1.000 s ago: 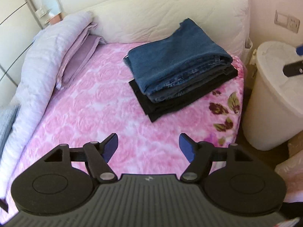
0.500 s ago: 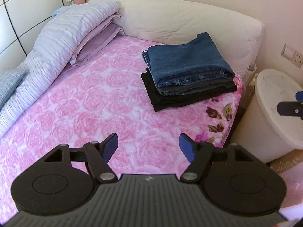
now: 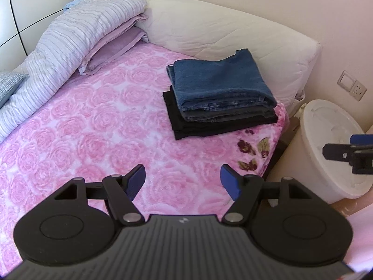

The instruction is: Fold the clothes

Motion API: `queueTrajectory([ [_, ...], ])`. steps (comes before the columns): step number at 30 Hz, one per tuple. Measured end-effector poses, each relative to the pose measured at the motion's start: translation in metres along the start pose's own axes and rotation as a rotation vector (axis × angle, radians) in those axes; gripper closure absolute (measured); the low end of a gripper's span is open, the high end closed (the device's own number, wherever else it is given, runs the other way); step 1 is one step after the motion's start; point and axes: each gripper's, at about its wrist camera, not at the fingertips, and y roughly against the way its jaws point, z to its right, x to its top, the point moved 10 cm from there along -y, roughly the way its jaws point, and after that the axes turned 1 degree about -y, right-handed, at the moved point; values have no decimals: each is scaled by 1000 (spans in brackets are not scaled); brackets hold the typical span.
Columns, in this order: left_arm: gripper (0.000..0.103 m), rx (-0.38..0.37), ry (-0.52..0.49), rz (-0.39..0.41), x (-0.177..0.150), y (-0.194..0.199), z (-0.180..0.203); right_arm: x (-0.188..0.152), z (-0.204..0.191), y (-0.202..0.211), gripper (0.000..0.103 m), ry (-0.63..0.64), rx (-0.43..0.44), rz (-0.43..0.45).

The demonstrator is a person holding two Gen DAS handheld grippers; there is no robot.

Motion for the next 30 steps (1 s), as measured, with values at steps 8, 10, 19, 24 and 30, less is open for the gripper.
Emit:
queueTrajectory([
  [8,35,39,4,36,8,2,0,3,1,6,17,-17,-3,9],
  [10,35,32,17,33,8,0,-1,5,0,6,17,-17,-4,11],
  [19,35,9,74,27,9,-3,-8,10,-7,7,17,-8,-5,16],
  [24,35,0,86,22,7,-3,-10,9,-13,5,17,4,-7,12],
  [30,35,0,72,27,6,-2,-9,9,-19,6,17,14,-11,13],
])
